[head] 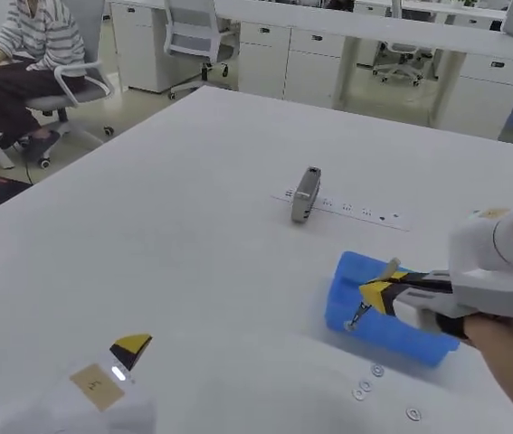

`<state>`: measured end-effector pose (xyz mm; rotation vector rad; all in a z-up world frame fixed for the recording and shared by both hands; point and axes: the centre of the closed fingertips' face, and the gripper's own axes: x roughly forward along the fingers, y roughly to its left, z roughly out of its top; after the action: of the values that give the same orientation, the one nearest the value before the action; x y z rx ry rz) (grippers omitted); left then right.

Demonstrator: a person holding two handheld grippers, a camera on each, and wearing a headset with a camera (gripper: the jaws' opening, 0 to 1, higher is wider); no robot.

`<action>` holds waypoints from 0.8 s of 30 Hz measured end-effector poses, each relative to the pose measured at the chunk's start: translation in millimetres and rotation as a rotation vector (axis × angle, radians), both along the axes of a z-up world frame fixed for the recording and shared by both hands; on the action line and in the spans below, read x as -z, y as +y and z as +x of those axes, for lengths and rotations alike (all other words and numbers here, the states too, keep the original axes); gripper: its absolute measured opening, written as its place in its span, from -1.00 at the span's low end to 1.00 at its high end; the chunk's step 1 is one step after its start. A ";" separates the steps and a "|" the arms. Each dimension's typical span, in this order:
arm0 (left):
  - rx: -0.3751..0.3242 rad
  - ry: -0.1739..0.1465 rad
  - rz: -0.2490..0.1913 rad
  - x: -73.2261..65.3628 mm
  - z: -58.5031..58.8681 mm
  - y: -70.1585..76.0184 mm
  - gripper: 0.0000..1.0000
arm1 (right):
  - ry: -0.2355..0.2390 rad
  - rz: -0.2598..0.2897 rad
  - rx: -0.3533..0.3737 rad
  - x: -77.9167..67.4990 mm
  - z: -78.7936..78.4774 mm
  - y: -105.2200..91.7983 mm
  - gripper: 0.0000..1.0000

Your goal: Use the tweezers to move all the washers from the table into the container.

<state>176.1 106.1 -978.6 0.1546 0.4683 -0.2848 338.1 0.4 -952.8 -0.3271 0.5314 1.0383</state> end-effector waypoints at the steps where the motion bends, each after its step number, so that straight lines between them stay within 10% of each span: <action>1: -0.001 0.001 0.003 0.2 0.0 0.1 0.85 | 0.004 0.002 -0.001 -0.7 0.7 0.8 -0.99; 17: 0.007 0.014 0.000 1.8 -0.9 -2.5 0.84 | -0.061 0.024 0.048 -15.7 23.5 0.0 -0.98; 24: -0.001 0.007 0.007 0.2 -0.5 -1.5 0.84 | -0.064 -0.009 0.073 -0.3 39.9 -3.9 -0.98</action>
<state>175.5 104.6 -978.8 0.1606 0.4764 -0.2829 378.0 -3.5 -952.5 -0.3453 0.4868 0.9521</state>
